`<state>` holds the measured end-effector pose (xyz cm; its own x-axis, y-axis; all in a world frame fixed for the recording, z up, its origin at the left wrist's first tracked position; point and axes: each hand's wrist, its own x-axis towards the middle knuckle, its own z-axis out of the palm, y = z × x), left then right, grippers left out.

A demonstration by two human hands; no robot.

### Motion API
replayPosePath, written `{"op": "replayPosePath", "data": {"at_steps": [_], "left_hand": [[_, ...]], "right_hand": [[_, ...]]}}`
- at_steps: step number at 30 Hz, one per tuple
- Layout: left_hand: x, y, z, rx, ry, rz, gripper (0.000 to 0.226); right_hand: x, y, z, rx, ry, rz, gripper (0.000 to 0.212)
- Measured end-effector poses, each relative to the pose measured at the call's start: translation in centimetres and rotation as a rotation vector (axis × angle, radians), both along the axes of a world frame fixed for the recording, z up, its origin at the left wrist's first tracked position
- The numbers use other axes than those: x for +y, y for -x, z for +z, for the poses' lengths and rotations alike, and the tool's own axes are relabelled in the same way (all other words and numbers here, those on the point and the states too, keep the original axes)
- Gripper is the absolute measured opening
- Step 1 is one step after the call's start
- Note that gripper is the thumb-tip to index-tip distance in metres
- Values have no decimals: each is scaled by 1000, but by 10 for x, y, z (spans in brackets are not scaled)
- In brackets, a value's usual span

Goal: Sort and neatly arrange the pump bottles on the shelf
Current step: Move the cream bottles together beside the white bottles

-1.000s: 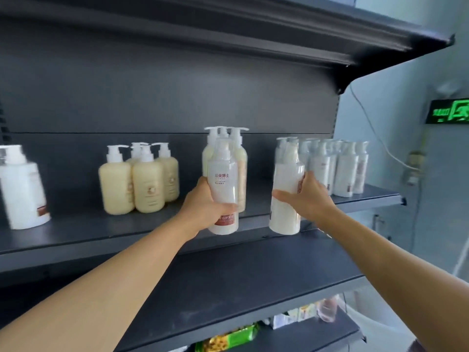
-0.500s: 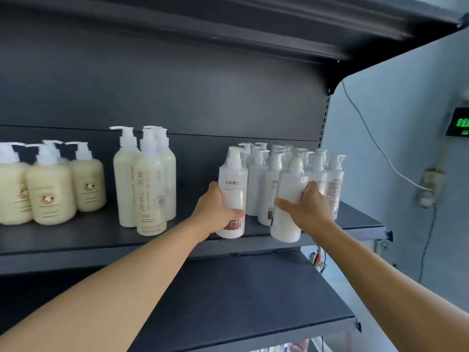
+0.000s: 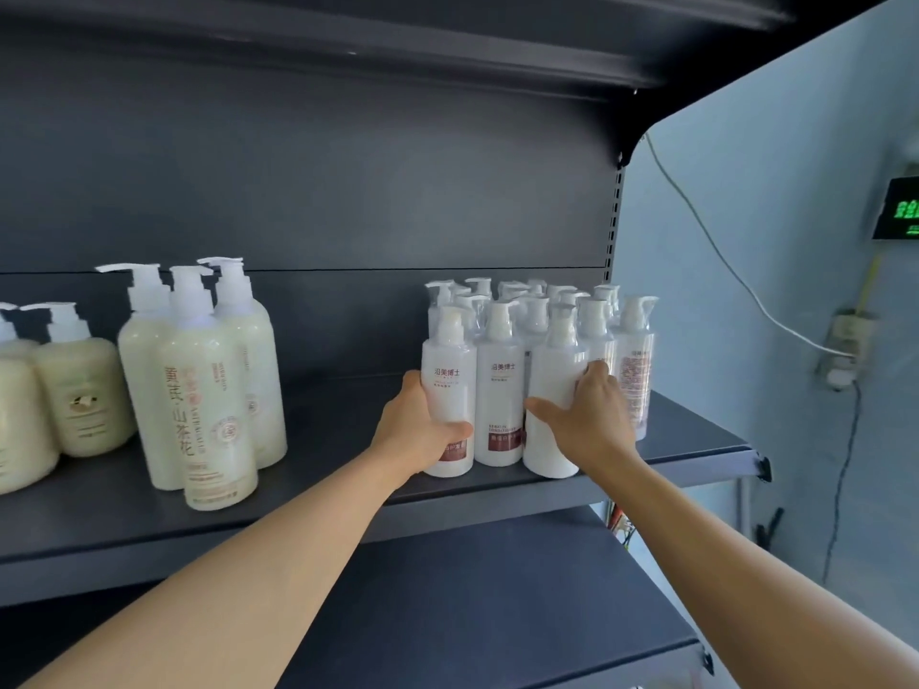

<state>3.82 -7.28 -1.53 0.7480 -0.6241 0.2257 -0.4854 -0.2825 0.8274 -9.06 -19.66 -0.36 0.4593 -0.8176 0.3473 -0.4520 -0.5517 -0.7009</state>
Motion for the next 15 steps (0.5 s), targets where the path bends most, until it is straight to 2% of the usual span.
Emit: {"op": "replayPosePath", "data": {"at_steps": [6,11,15], "left_hand": [[-3,-11,-9,-25,-4,-3,66],[1,-12,-31,-78,-129,-11,70],[-2,-13,-30,-101,-155,5,69]], "right_hand": [[-6,1,-11,-28,62,3,60],[-10,8,-24,154,24,53,65],[-11,10,-24,160,33,37,59]]}}
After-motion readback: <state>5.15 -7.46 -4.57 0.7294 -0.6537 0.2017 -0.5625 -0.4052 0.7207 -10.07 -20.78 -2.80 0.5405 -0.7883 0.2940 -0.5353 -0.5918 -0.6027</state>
